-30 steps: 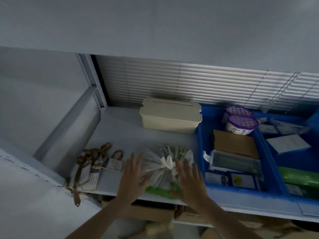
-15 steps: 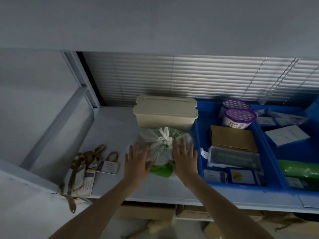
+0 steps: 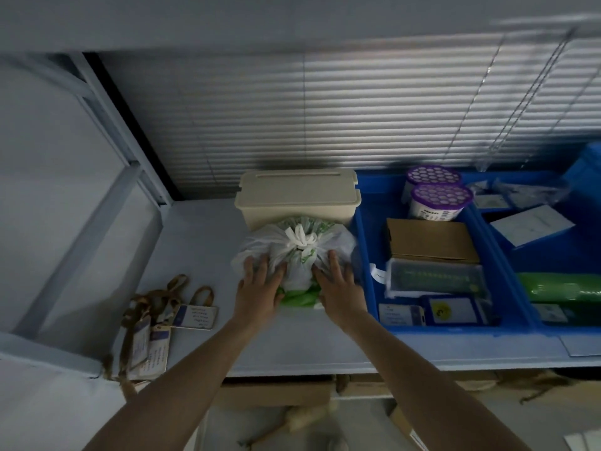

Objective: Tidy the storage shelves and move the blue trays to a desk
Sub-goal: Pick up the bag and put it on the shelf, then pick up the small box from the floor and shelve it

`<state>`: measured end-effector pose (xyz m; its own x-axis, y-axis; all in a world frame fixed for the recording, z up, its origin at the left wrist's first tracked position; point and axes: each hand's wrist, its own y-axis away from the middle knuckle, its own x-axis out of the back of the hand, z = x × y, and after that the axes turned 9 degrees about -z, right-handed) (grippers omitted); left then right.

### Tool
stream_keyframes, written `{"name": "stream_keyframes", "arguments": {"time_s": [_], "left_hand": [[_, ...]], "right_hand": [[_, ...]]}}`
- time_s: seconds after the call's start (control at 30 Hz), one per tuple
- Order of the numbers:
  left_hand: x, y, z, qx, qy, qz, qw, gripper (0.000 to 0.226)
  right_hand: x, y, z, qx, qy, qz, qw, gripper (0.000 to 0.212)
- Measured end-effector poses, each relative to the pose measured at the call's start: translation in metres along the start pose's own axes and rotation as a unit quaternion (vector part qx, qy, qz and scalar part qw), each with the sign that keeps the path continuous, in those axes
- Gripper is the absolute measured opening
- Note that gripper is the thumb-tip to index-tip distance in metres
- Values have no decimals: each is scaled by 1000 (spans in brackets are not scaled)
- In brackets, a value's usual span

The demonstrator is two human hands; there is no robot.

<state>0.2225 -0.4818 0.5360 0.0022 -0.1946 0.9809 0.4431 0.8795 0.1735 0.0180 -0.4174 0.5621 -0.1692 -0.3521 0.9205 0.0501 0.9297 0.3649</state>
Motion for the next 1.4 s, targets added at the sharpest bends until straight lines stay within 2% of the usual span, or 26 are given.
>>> {"name": "stream_keyframes", "arguments": {"time_s": [0.1, 0.17, 0.23, 0.3, 0.4, 0.47, 0.53, 0.6, 0.63, 0.67, 0.83, 0.97, 1.07, 1.13, 1.23, 1.33, 1.37, 1.4], "left_hand": [[10, 19, 24, 21, 29, 14, 999, 73], [11, 53, 49, -19, 80, 54, 995, 71], [4, 103, 77, -72, 179, 116, 974, 47], [-13, 155, 107, -124, 255, 117, 952, 23], [-56, 207, 163, -151, 301, -24, 941, 22], [-93, 218, 202, -103, 311, -173, 929, 26], [-139, 220, 240, -34, 310, -316, 896, 18], [-198, 219, 276, 16, 335, -376, 864, 22], [-228, 218, 293, 39, 336, -384, 859, 25], [-267, 216, 308, 58, 332, -389, 857, 27], [-487, 171, 363, 146, 331, -406, 839, 19], [-645, 110, 394, 210, 406, -368, 810, 15], [-736, 64, 401, 216, 433, -342, 806, 20], [-774, 40, 400, 213, 440, -319, 812, 21], [-809, 16, 397, 221, 454, -241, 829, 26], [-833, 12, 398, 267, 512, -197, 792, 21], [-837, 14, 401, 280, 538, -181, 774, 24], [-841, 16, 406, 288, 564, -173, 754, 38]], "right_hand": [[12, 34, -6, 0, -45, 6, 999, 70], [8, 83, -4, 9, -121, 42, 992, 56], [-6, 146, 4, 4, -223, 85, 971, 39], [-29, 208, 19, -31, -288, 73, 954, 26], [-88, 274, 70, -123, -296, -29, 947, 24], [-139, 299, 119, -187, -318, -92, 925, 25], [-193, 312, 172, -250, -370, -161, 880, 26], [-255, 319, 227, -306, -406, -221, 832, 27], [-288, 318, 253, -322, -403, -241, 822, 27], [-325, 314, 278, -323, -390, -254, 824, 28], [-517, 253, 373, -250, -274, -218, 903, 29], [-667, 162, 423, -179, -209, -161, 948, 56], [-750, 92, 453, -139, -103, -132, 976, 90], [-789, 57, 464, -121, -45, -126, 984, 109], [-822, 31, 468, -88, 34, -138, 986, 115], [-826, 33, 470, -71, 55, -114, 989, 112], [-822, 36, 472, -67, 28, -111, 991, 111], [-817, 41, 473, -75, -21, -112, 991, 109]]}}
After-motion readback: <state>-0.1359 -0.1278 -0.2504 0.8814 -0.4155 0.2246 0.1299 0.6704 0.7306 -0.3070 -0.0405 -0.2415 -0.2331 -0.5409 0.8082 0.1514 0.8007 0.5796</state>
